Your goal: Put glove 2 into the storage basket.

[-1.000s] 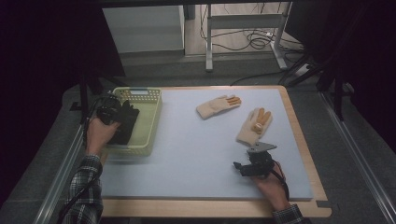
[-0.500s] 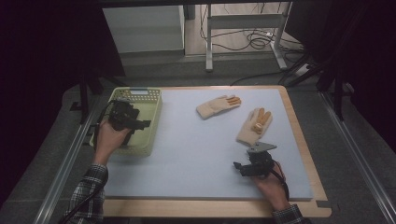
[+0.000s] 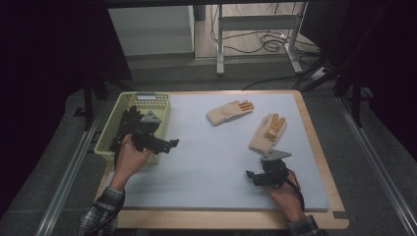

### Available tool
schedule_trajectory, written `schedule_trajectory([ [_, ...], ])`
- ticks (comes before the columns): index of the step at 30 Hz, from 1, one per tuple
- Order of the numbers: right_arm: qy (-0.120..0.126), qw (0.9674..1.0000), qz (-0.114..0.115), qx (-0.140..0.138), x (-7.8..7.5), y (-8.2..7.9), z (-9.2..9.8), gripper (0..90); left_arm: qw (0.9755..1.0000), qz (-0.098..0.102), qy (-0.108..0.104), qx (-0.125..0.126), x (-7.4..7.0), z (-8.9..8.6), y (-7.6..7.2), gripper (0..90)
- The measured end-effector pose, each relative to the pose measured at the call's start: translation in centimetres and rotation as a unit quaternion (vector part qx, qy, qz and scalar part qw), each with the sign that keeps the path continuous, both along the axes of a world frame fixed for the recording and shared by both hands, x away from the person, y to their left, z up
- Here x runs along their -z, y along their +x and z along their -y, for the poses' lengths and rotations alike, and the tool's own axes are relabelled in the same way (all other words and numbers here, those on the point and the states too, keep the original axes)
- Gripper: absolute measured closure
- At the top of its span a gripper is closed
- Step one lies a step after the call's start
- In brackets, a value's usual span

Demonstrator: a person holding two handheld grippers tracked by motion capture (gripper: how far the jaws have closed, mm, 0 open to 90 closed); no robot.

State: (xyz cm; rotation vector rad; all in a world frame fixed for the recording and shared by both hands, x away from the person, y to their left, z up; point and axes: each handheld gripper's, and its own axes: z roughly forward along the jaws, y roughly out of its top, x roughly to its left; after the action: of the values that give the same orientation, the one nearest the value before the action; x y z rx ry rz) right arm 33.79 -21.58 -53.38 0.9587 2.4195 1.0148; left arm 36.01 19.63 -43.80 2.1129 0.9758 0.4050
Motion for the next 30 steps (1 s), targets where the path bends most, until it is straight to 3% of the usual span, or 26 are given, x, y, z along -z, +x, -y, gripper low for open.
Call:
schedule_trajectory([
  [7,0.0,1.0,0.0,0.001,0.0,0.0,0.0,20.6,0.9992,0.005,-0.008,0.04,1.7,3.2,-2.2,0.5],
  [16,0.0,1.0,0.0,0.001,0.0,0.0,0.0,20.6,0.9982,0.008,0.002,0.059,5.2,5.8,-4.4,0.7],
  [23,0.001,1.0,-0.002,0.001,0.0,0.0,0.0,20.5,0.999,-0.006,0.019,0.041,8.8,6.2,-5.2,0.7],
  [27,0.0,1.0,-0.003,0.002,0.0,0.0,0.0,20.5,0.9991,-0.015,0.028,0.03,10.2,6.1,-5.4,0.7],
  [29,0.0,1.0,-0.003,0.002,0.0,0.0,0.0,20.1,0.9983,-0.017,0.047,0.031,10.8,6.2,-5.5,0.8],
  [30,-0.001,1.0,-0.003,0.003,0.0,0.0,0.0,19.8,0.9985,-0.017,0.042,0.031,10.8,6.1,-5.6,0.6],
])
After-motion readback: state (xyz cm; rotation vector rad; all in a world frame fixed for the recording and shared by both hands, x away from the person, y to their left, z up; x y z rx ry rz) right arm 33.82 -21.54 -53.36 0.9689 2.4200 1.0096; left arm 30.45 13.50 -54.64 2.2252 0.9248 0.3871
